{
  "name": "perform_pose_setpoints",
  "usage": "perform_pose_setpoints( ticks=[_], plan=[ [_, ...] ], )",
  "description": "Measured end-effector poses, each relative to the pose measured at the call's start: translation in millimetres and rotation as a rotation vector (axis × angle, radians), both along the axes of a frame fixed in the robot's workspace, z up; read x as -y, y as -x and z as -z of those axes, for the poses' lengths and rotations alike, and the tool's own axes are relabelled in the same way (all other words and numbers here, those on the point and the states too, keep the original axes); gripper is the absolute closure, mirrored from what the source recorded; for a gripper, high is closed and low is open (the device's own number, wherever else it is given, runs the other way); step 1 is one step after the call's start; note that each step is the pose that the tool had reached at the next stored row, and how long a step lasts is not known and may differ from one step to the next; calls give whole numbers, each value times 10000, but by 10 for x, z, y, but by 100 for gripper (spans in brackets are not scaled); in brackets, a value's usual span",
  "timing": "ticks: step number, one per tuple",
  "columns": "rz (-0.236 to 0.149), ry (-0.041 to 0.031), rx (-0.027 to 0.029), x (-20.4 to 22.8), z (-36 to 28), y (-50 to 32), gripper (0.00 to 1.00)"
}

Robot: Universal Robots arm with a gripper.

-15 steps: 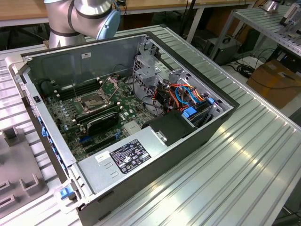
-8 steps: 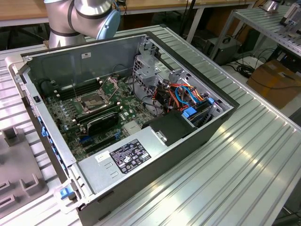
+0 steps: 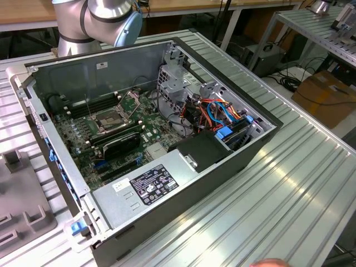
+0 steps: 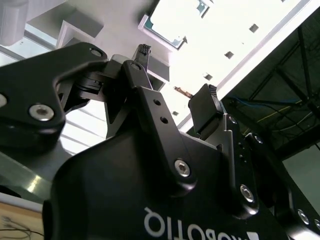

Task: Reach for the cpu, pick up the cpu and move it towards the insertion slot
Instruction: 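Pick up the cpu and move it towards the insertion slot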

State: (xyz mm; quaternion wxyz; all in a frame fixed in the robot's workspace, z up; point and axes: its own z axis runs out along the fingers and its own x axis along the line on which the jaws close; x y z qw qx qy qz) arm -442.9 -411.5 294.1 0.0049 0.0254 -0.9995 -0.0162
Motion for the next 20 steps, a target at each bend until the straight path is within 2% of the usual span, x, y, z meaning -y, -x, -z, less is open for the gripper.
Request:
perform_pose_setpoints(
  ticks=[8,20],
  plan=[
    [-25,2,38,87,45,1,40],
    [-25,5,39,92,54,1,40]
  ],
)
